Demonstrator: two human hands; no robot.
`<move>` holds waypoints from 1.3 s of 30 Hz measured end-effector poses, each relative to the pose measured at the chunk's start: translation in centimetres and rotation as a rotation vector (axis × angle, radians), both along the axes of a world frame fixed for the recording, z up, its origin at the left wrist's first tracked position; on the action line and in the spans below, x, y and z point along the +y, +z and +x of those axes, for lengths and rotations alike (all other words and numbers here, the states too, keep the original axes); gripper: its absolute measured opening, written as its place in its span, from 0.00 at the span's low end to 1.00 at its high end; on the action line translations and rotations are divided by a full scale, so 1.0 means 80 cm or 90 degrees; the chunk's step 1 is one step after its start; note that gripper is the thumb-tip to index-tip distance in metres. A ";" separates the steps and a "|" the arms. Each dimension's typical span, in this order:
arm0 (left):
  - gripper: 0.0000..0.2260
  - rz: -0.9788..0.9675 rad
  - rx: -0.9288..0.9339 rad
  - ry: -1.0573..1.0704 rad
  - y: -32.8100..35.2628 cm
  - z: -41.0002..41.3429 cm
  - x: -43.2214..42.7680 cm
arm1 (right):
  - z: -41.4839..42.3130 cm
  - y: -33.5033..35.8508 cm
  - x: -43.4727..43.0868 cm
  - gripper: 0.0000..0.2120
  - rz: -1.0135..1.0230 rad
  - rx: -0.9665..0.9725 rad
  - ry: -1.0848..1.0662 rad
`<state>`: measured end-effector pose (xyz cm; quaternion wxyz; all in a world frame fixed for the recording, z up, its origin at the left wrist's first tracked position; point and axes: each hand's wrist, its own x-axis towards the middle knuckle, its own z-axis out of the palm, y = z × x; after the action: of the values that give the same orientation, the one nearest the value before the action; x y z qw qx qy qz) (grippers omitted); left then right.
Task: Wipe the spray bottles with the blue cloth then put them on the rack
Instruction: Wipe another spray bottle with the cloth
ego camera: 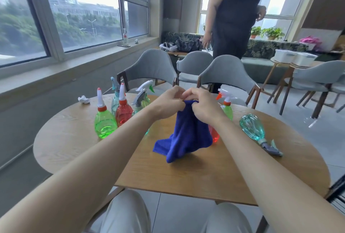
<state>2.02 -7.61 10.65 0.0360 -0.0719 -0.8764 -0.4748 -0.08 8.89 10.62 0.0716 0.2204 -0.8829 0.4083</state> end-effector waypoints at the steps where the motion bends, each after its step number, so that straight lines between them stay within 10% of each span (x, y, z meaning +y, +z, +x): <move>1: 0.17 -0.035 -0.008 -0.033 0.000 -0.002 0.001 | 0.000 0.001 0.000 0.26 0.001 0.004 -0.002; 7: 0.02 -0.186 0.052 0.057 -0.010 -0.020 -0.006 | -0.010 0.004 0.022 0.21 0.004 0.018 -0.057; 16: 0.09 -0.048 0.173 0.292 0.029 -0.028 -0.001 | -0.012 -0.015 0.038 0.06 0.261 -0.177 -0.081; 26: 0.15 -0.152 0.017 0.346 0.028 -0.010 -0.013 | -0.015 0.000 0.034 0.17 -0.204 -0.236 -0.149; 32: 0.10 0.253 -0.143 0.195 0.058 0.006 0.036 | -0.007 0.008 0.007 0.11 -0.315 -0.360 -0.033; 39: 0.14 0.395 -0.192 0.023 0.053 0.000 0.058 | -0.011 -0.010 0.033 0.16 -0.481 -0.378 0.100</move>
<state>2.01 -2.98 14.87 -0.0656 0.0291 -0.6868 -0.7233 -0.97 11.54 9.83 -0.1396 0.1191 -0.6357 0.7498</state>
